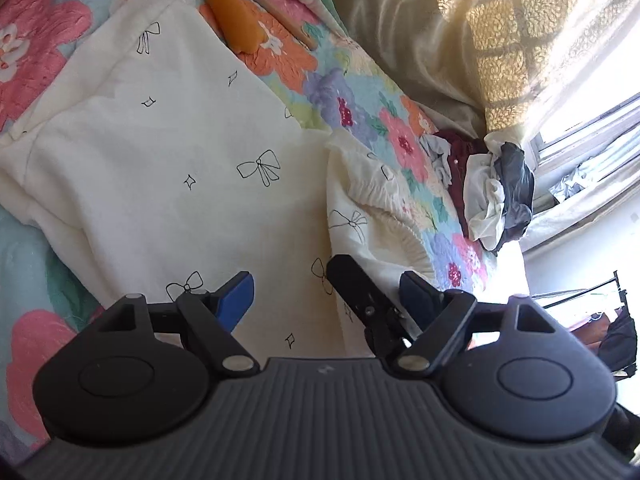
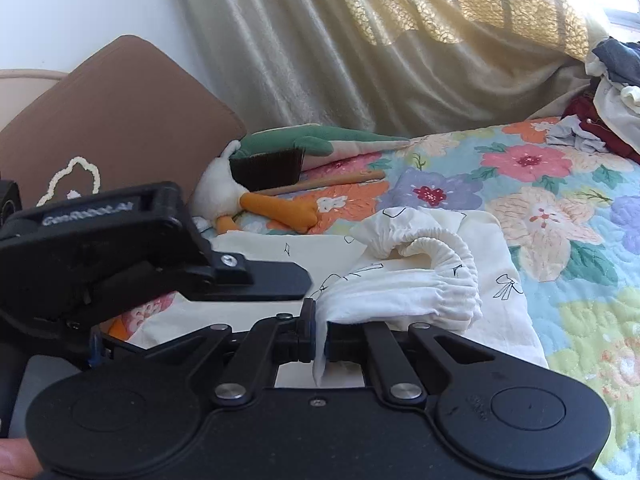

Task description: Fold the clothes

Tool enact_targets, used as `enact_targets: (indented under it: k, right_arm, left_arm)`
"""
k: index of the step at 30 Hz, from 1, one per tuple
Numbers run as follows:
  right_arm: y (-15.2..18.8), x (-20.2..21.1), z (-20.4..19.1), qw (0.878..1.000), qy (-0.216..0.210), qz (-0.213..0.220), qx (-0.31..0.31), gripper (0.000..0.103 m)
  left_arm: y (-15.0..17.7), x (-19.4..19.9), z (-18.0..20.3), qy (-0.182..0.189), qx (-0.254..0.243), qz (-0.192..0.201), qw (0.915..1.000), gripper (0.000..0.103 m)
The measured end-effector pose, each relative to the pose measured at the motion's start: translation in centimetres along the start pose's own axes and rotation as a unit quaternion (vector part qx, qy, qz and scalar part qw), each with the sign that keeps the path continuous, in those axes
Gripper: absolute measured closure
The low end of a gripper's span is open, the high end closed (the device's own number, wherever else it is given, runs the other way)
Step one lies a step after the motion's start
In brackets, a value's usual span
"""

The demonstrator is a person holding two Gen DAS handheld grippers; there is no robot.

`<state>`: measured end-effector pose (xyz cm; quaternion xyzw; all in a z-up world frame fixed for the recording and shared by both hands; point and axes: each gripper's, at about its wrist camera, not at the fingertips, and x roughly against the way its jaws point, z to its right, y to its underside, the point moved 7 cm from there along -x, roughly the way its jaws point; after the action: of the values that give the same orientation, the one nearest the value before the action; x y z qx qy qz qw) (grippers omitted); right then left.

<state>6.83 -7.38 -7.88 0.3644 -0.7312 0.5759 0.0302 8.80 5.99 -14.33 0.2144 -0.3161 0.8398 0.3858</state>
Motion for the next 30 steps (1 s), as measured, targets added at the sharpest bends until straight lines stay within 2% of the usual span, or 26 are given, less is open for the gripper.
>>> enact_targets:
  k: [3,5,7,10,12,15,16,17,18,20,22,24,26,30]
  right_arm:
    - [1.1,-0.7,-0.9,0.998,-0.019,-0.038,0.044,0.096]
    - [2.2,-0.7,-1.3,0.995,-0.005,-0.046,0.093,0.096]
    - [3.1,-0.1,-0.8,0.995,-0.001,-0.036,0.095,0.095]
    - [3.4,0.6,0.4,0.997,0.008,-0.032,0.075,0.095]
    - [3.2,1.1,0.3,0.996,0.018,-0.021,0.089,0.095]
    - [3.1,1.3,-1.4,0.987,0.034,-0.022,0.153,0.095]
    - [3.3,1.4,-2.1,0.981,0.042,-0.028,0.186,0.095]
    - [3.6,1.6,-2.9,0.974,0.049,-0.036,0.22,0.094]
    - [3.8,1.8,-3.4,0.969,0.047,-0.037,0.239,0.093]
    - [4.0,2.1,-3.4,0.974,0.032,-0.033,0.223,0.093]
    - [4.2,1.6,-2.7,0.983,0.023,-0.041,0.177,0.093]
    - [4.6,1.1,-2.4,0.987,0.013,-0.051,0.154,0.093]
    - [5.1,0.6,-2.4,0.987,0.01,-0.061,0.149,0.093]
    - [5.9,-0.1,-2.6,0.99,-0.002,-0.074,0.122,0.091]
  left_arm:
    - [0.3,-0.4,-0.2,0.01,0.017,-0.02,0.9996,0.023]
    - [0.4,-0.7,-0.5,-0.002,0.017,-0.032,0.9993,0.023]
    - [0.5,-0.9,-0.8,-0.039,-0.005,-0.033,0.9987,0.023]
    - [0.3,-0.4,-0.2,-0.05,-0.034,-0.011,0.9981,0.025]
    - [0.0,0.4,1.3,-0.023,-0.06,0.007,0.9979,0.025]
    - [0.0,0.4,4.9,0.048,-0.11,-0.042,0.9918,0.024]
    - [0.3,0.3,6.1,0.079,-0.126,-0.087,0.9851,0.023]
    - [0.6,0.1,7.1,0.095,-0.152,-0.12,0.9765,0.023]
    - [0.7,0.0,7.9,0.088,-0.192,-0.131,0.9686,0.023]
    - [0.8,-0.7,8.4,0.015,-0.29,-0.123,0.9491,0.022]
    - [1.0,-1.6,7.8,-0.041,-0.358,-0.091,0.9285,0.022]
    - [1.6,-2.7,6.0,-0.062,-0.355,-0.102,0.9273,0.022]
    - [1.7,-3.4,4.5,-0.084,-0.329,-0.112,0.9339,0.022]
    - [1.3,-5.1,3.3,-0.09,-0.307,-0.131,0.9383,0.021]
